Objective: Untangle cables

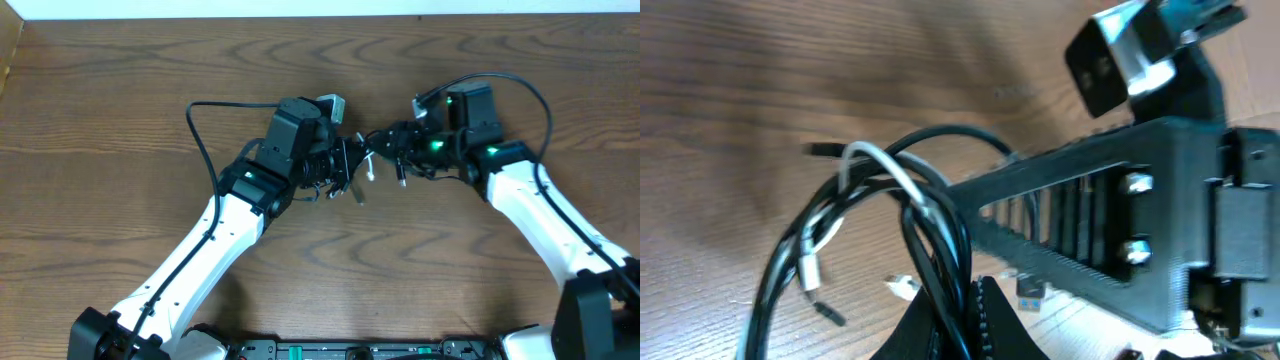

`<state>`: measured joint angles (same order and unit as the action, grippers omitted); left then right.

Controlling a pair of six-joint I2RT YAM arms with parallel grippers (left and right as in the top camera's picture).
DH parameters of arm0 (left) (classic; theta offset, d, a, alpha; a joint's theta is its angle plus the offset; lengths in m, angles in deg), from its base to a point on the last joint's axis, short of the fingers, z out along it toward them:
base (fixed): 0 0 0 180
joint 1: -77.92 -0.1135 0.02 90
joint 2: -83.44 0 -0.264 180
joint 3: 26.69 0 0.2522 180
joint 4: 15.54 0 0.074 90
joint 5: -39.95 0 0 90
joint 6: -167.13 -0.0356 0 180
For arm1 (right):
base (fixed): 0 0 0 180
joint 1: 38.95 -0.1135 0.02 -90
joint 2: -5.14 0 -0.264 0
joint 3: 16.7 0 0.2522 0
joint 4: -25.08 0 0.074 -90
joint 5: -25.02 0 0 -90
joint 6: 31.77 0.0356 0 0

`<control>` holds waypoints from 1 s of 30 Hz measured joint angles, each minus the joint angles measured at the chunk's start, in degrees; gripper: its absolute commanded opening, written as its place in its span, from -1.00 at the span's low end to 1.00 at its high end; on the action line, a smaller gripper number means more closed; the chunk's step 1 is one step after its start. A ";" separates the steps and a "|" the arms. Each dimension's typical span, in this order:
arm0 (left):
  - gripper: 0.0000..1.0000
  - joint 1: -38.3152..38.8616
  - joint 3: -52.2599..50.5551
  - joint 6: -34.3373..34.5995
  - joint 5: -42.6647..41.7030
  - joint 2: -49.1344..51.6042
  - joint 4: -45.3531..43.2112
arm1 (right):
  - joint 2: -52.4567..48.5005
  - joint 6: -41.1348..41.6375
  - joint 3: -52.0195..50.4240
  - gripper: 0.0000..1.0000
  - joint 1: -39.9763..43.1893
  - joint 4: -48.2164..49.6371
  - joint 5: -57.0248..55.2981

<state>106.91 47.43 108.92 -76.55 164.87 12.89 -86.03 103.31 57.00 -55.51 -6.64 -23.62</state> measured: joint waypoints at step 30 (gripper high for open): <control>-0.85 -14.23 -0.02 -3.80 -9.38 0.02 2.01 | -8.94 -13.94 0.74 -0.98 9.57 -21.84 -10.03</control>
<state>92.68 47.41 105.12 -85.93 164.89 14.91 -94.97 89.36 57.74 -45.94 -28.47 -33.65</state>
